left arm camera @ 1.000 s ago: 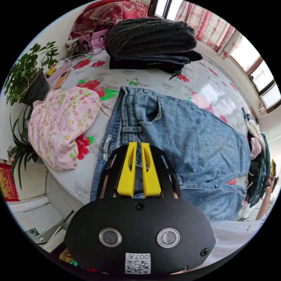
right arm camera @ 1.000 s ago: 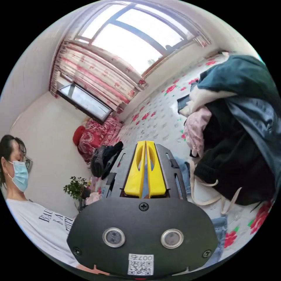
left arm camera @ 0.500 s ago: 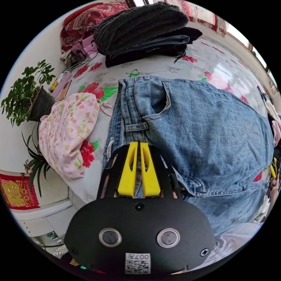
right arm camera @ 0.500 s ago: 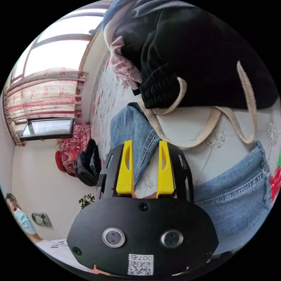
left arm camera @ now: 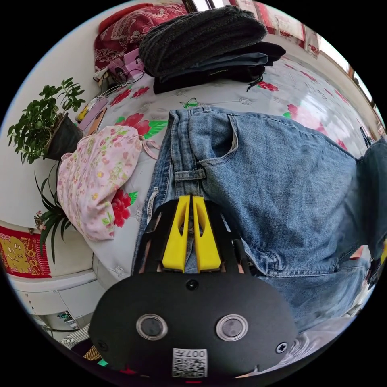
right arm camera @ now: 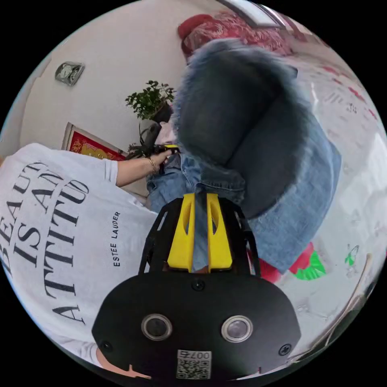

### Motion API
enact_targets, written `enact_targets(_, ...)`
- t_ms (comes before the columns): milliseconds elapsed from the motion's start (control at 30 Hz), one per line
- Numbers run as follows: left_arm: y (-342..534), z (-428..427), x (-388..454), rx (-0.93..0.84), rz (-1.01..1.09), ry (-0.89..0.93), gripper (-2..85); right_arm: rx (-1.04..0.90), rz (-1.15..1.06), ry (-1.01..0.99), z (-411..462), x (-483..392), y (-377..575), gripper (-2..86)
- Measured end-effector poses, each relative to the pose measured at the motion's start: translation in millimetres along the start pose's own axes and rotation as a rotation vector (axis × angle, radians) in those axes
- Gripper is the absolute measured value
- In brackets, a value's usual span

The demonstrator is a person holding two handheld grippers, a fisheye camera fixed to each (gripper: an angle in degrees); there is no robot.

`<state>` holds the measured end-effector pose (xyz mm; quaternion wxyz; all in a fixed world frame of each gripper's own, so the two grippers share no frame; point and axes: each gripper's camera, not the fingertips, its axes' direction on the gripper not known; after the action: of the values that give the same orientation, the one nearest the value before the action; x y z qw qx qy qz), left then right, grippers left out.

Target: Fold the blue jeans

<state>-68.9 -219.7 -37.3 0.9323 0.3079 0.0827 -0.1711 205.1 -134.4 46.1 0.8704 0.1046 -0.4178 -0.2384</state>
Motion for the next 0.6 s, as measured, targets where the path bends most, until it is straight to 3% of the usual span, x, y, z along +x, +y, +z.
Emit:
enact_targets(133,17.1,-16.4,-19.1,-0.003,0.010,0.029,-0.9,0.112,0.118,0.050,2.1,-0.6,12.7,8.3)
enact_targets(233,33.8,-28.2,-32.6,0.022,-0.002,0.036,-0.9,0.159,0.055,0.192,-2.8,-23.8,5.0,10.3)
enact_targets(433,58.3,-51.3,-58.6,0.024,-0.001,0.022,-0.9,-0.110,-0.126,0.144,79.9,-58.6,-62.6,8.9)
enact_targets(500,64.3,-57.8,-71.1,0.018,0.013,0.040,-0.9,-0.199,-0.063,0.269,101.3,-49.6,-79.0,4.0)
enact_targets(533,67.6,-61.9,-79.3,0.010,0.031,0.049,-0.9,-0.182,-0.050,0.288,94.5,-46.0,-80.4,3.5)
enact_targets(600,72.1,-67.9,-91.4,0.000,0.055,0.059,-0.9,0.029,0.059,0.262,16.2,-23.6,-66.1,2.0)
